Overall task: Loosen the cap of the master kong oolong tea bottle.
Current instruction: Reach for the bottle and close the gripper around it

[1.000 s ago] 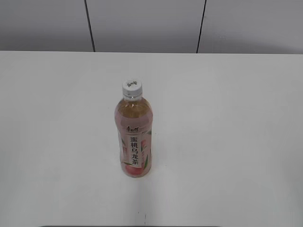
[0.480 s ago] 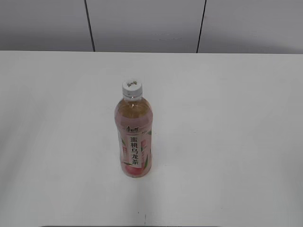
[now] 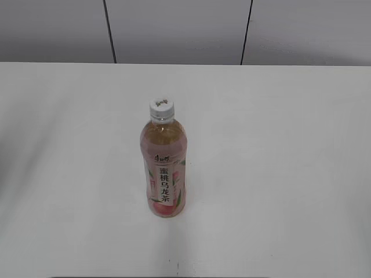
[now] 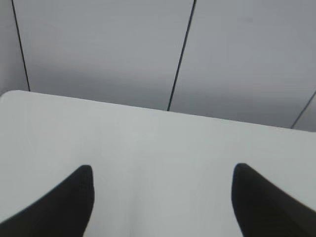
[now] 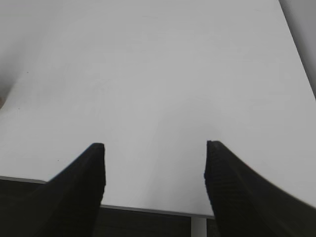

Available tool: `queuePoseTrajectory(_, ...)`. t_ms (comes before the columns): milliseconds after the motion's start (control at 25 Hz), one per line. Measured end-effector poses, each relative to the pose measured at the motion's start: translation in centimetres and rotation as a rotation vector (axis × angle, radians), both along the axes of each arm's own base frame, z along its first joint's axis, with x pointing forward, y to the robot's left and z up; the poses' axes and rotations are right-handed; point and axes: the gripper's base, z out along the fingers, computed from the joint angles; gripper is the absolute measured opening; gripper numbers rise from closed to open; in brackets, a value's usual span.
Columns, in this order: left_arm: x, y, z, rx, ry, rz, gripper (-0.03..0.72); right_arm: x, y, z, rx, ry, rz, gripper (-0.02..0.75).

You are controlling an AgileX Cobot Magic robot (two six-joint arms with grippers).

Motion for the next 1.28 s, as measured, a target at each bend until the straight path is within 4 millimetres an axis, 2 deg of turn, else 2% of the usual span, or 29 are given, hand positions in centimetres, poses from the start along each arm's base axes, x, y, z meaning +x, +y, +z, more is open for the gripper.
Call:
queuePoseTrajectory(280, 3.6, -0.2, -2.0, 0.087, -0.117, 0.026, 0.526, 0.0, 0.0, 0.0, 0.0, 0.0, 0.0, 0.483)
queuePoseTrajectory(520, 5.8, -1.5, -6.4, 0.128, -0.056, -0.013, 0.528, 0.0, 0.0, 0.0, 0.0, 0.0, 0.0, 0.483)
queuePoseTrajectory(640, 6.4, -2.5, -7.9, 0.137, -0.035, -0.044, 0.528, 0.0, 0.0, 0.0, 0.0, 0.0, 0.0, 0.483)
queuePoseTrajectory(760, 6.2, -3.7, -9.4, 0.117, -0.029, -0.078, 0.522, 0.0, 0.0, 0.0, 0.0, 0.0, 0.0, 0.483)
queuePoseTrajectory(920, 4.6, -4.7, -11.8, 0.107, -0.041, -0.11, 0.512, 0.0, 0.0, 0.0, 0.0, 0.0, 0.0, 0.483)
queuePoseTrajectory(1040, 3.3, -4.5, -13.4, 0.089, -0.061, -0.1, 0.51, 0.0, 0.0, 0.0, 0.0, 0.0, 0.0, 0.483)
queuePoseTrajectory(1200, 2.5, -4.1, -14.7, 0.06, -0.102, -0.071, 0.509, 0.0, 0.0, 0.0, 0.0, 0.0, 0.0, 0.483)
queuePoseTrajectory(1280, 2.0, -4.3, -15.2, 0.068, -0.123, -0.117, 0.506, 0.0, 0.0, 0.0, 0.0, 0.0, 0.0, 0.483)
